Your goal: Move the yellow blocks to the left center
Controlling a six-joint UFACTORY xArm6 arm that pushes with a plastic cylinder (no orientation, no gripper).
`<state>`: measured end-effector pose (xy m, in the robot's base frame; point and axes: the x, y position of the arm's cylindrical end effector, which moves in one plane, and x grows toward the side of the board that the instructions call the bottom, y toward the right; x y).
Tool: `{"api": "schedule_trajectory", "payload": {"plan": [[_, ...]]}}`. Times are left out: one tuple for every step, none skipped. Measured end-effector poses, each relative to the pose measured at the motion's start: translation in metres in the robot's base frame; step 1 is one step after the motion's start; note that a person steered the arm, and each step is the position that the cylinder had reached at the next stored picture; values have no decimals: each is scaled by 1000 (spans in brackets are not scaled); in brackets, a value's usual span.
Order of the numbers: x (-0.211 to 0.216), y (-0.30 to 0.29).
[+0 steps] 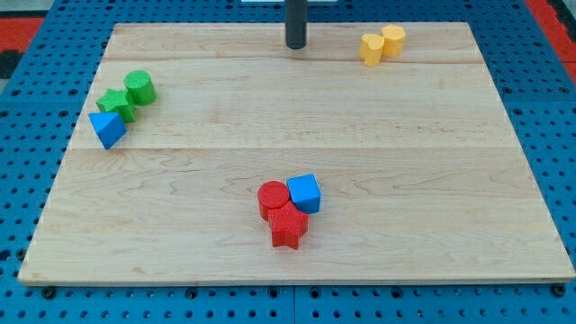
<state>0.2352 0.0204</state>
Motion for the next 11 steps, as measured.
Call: {"api": "schedule_trajectory", "payload": {"plan": [[-38,48],[-44,112],[-44,205],[-36,172],[9,132],[37,101],[42,80],[55,46],[78,-11],[84,-55],[84,-55]]}}
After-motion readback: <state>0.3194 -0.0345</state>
